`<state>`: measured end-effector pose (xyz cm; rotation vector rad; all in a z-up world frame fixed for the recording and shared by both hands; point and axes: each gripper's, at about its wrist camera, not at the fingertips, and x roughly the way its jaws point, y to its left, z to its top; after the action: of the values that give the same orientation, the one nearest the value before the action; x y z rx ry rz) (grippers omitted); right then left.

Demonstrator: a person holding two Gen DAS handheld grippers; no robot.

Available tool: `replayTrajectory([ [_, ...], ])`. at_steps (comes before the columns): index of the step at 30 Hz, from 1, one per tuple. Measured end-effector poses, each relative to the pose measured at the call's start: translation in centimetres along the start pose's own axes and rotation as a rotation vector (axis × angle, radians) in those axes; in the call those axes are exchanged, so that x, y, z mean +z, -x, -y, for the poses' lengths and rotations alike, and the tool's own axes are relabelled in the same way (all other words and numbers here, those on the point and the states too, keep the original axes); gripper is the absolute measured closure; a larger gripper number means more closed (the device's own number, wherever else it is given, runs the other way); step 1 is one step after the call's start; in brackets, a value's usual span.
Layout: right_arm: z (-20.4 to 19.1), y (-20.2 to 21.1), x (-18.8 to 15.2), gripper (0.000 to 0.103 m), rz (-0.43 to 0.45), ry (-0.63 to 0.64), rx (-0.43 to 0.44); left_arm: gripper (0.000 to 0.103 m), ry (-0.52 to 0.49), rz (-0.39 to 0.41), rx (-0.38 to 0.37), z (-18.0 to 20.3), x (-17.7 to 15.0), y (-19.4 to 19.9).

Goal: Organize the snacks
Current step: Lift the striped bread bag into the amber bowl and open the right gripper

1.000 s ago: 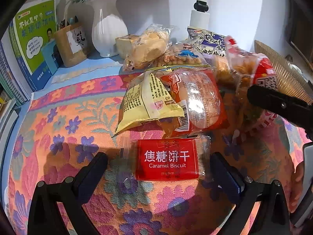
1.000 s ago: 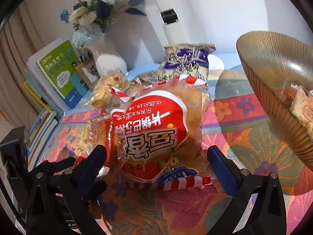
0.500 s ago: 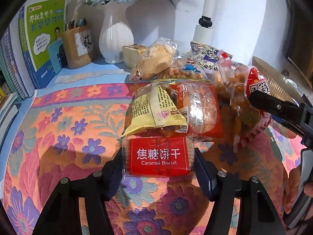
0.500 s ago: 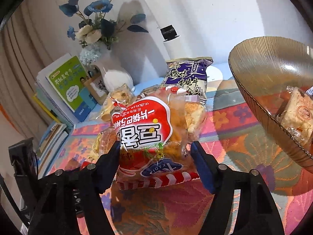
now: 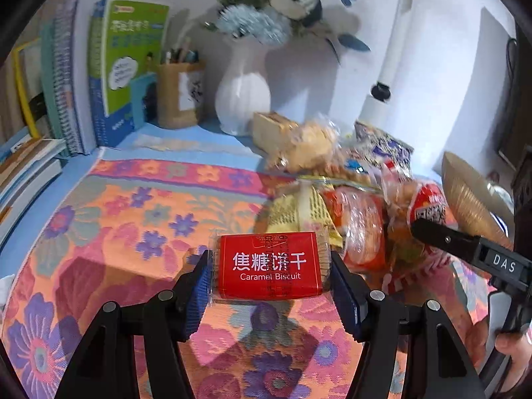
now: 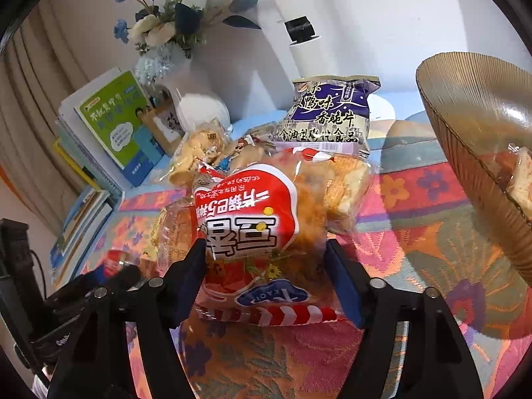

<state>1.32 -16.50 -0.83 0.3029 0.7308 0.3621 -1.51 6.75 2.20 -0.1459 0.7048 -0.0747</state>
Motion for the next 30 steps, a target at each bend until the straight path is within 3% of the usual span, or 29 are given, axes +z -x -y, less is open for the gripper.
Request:
replayTrajectory([
  [3,0.1,0.6,-0.2,0.044,0.024,-0.001,0.031,0.039,0.012,0.015,0.008,-0.3,0.0,0.3],
  [9,1.1,3.3,-0.3,0.046,0.142,-0.064,0.048,0.039,0.033,0.035,0.049,-0.6,0.0,0.5],
  [12,1.8,4.6,-0.1,0.046,0.195,-0.114,0.103,0.039,0.018,0.003,0.072,-0.2,0.1,-0.1],
  [17,2.5,6.5,1.2,0.046,0.185,-0.194,0.168,0.039,-0.036,-0.069,0.093,1.6,2.2,-0.6],
  [21,2.9,9.5,4.8,0.046,0.198,-0.188,0.125,0.039,-0.022,-0.063,0.049,4.1,6.6,0.5],
  [24,5.0,12.8,8.0,0.046,0.26,-0.224,0.129,0.039,-0.089,-0.056,0.022,8.3,10.4,0.8],
  [30,10.0,16.5,13.6,0.046,0.274,-0.256,0.026,0.039,-0.189,-0.042,-0.163,17.9,14.6,0.1],
])
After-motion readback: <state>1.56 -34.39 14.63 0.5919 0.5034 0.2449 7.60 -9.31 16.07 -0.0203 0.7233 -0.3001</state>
